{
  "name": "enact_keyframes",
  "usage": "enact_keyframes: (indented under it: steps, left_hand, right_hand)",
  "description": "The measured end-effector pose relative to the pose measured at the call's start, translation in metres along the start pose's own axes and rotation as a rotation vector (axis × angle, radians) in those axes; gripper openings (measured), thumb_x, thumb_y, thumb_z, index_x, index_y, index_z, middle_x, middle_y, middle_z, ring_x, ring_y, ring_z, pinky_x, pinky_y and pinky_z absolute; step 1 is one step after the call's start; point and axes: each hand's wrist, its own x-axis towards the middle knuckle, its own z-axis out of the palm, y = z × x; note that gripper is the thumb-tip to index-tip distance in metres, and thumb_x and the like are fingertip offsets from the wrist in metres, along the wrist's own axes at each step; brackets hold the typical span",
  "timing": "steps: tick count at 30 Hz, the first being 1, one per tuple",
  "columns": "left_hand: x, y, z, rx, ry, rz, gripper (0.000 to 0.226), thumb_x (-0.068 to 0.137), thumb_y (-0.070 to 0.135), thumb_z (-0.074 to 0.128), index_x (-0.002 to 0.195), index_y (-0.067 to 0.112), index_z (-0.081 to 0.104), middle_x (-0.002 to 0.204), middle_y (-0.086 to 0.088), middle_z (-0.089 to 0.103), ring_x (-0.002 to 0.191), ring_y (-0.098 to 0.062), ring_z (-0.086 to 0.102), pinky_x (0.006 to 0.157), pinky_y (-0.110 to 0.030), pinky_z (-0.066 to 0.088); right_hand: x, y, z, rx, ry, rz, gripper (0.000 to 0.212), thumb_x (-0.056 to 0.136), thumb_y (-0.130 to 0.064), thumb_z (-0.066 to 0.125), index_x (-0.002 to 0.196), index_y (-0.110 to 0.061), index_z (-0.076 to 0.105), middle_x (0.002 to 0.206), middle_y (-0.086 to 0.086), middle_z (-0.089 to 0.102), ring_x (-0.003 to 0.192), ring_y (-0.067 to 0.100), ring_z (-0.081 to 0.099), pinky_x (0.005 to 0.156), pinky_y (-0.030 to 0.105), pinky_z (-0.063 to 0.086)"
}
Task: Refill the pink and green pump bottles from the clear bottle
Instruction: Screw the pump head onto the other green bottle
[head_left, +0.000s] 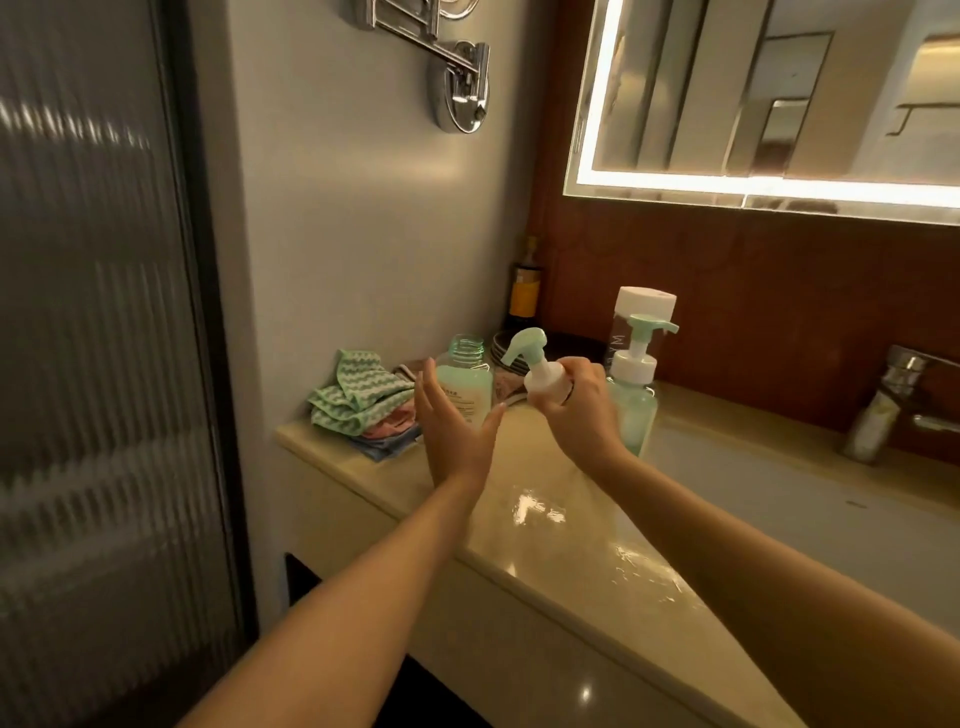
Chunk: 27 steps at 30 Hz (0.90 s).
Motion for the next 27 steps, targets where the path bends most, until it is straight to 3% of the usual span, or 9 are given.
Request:
enact_keyframes:
  steps: [6, 10, 14, 16, 20, 27]
  left_hand:
    - [0.018, -0.003, -0.006, 0.110, -0.033, -0.050, 0.084, 0.067, 0.026, 0.081, 0.136, 0.010, 0.035, 0.133, -0.010, 0.046, 0.123, -0.024, 0.043, 0.100, -0.035, 0.037]
    - [0.000, 0.005, -0.010, 0.090, -0.144, 0.002, 0.077, 0.067, 0.027, 0.081, 0.131, 0.015, 0.041, 0.126, -0.005, 0.049, 0.114, -0.020, 0.048, 0.088, -0.028, 0.041]
    - [-0.031, 0.011, -0.008, 0.033, -0.219, 0.105, 0.078, 0.066, 0.033, 0.080, 0.132, 0.022, 0.040, 0.126, 0.001, 0.052, 0.111, -0.015, 0.051, 0.091, -0.035, 0.047]
    - [-0.041, 0.013, -0.004, 0.022, -0.237, 0.113, 0.079, 0.066, 0.033, 0.080, 0.132, 0.021, 0.040, 0.125, 0.001, 0.052, 0.110, -0.014, 0.051, 0.090, -0.035, 0.048]
    - [-0.049, 0.019, 0.000, -0.009, -0.262, 0.102, 0.076, 0.068, 0.029, 0.080, 0.131, 0.019, 0.040, 0.125, 0.001, 0.052, 0.106, -0.010, 0.050, 0.085, -0.025, 0.044]
    - [-0.050, 0.020, 0.000, -0.036, -0.298, 0.106, 0.075, 0.067, 0.029, 0.081, 0.130, 0.019, 0.040, 0.125, 0.002, 0.050, 0.105, -0.006, 0.047, 0.084, -0.024, 0.047]
  right_hand:
    - [-0.002, -0.008, -0.023, 0.088, 0.038, -0.020, 0.043, 0.085, -0.021, 0.065, 0.124, -0.010, 0.048, 0.119, 0.007, 0.051, 0.096, 0.011, 0.045, 0.081, 0.023, 0.038]
    - [0.005, -0.020, -0.037, 0.231, 0.064, -0.014, 0.045, 0.087, -0.025, 0.063, 0.127, -0.013, 0.047, 0.117, 0.007, 0.055, 0.100, 0.024, 0.058, 0.089, 0.040, 0.051]
    - [0.010, -0.036, -0.057, 0.323, 0.114, -0.040, 0.044, 0.089, -0.026, 0.059, 0.129, -0.013, 0.046, 0.115, 0.008, 0.057, 0.087, 0.020, 0.062, 0.063, 0.019, 0.051]
    - [0.011, -0.044, -0.066, 0.329, 0.157, -0.070, 0.044, 0.089, -0.028, 0.059, 0.128, -0.014, 0.047, 0.114, 0.008, 0.056, 0.085, 0.020, 0.061, 0.058, 0.016, 0.047]
    - [0.016, -0.056, -0.086, 0.367, 0.230, -0.105, 0.043, 0.088, -0.031, 0.059, 0.125, -0.013, 0.048, 0.116, 0.008, 0.055, 0.097, 0.026, 0.059, 0.076, 0.031, 0.056]
    - [0.012, -0.060, -0.091, 0.428, 0.248, -0.118, 0.040, 0.089, -0.029, 0.059, 0.124, -0.015, 0.048, 0.116, 0.008, 0.056, 0.096, 0.028, 0.060, 0.080, 0.035, 0.056]
